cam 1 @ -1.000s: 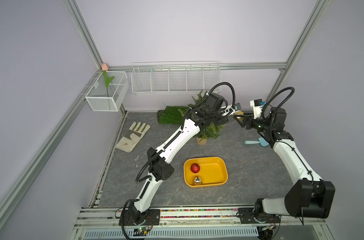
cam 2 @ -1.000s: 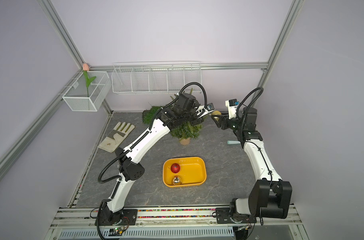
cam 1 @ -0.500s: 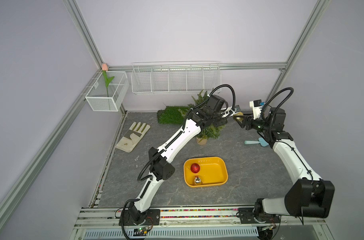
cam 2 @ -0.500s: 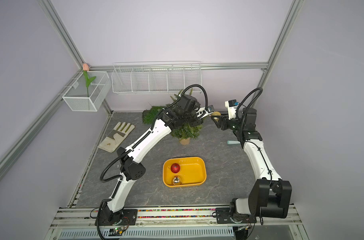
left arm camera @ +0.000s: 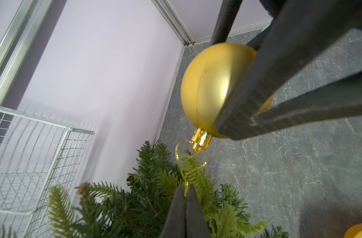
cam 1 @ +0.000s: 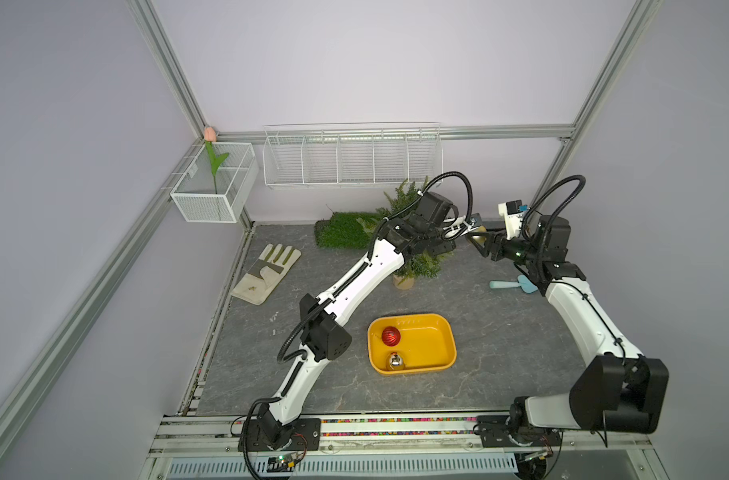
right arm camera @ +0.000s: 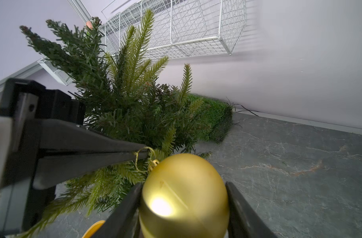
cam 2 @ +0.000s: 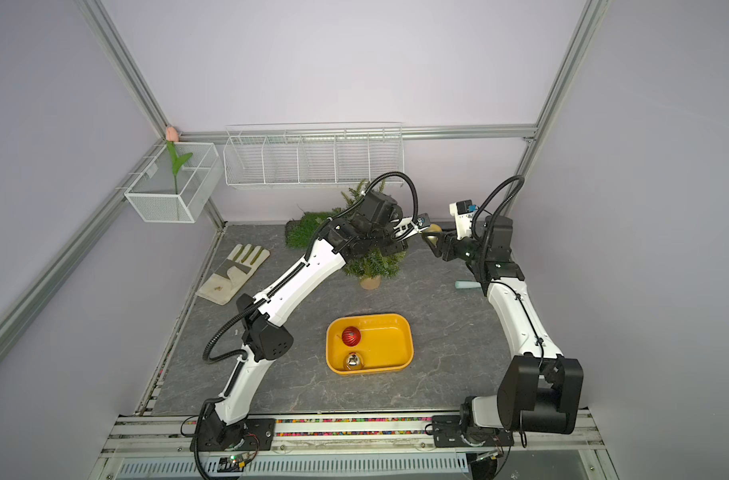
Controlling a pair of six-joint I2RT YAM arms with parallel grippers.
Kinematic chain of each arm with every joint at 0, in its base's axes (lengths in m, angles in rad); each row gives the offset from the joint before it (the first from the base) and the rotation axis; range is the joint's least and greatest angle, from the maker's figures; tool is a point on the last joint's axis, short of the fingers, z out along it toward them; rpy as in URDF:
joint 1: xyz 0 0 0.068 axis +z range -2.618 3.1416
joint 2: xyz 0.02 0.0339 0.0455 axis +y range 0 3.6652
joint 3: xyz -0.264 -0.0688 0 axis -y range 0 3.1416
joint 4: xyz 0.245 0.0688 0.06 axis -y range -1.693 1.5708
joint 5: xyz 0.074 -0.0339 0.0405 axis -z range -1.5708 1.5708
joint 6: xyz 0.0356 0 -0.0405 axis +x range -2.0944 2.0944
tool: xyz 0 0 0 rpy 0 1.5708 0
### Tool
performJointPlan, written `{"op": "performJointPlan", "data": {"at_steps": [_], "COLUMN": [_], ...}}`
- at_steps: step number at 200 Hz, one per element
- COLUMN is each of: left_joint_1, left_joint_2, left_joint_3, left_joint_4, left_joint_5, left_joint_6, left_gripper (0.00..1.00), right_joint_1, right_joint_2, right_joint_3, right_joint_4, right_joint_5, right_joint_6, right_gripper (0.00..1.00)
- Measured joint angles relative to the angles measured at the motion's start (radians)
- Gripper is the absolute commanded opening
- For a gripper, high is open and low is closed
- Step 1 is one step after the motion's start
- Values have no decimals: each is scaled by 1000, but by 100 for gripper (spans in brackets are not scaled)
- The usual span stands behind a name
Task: Decorate the small christmas tree with ornaments
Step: Hang an ornament on the christmas tree.
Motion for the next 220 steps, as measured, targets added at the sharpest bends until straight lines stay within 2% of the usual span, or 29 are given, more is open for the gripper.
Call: {"op": "performJointPlan", "data": {"at_steps": [220], "left_joint_1": [-2], "left_joint_2": [16], "left_joint_3": [0], "left_joint_4": [0], "left_joint_5": [-39], "left_joint_6": [-16], "left_gripper": [0], "right_joint_1": [0], "right_joint_2": [34], "right_joint_3": [0], "right_joint_4": [-11], "right_joint_5": [-29], "right_joint_6": [5], "right_gripper": [39]}}
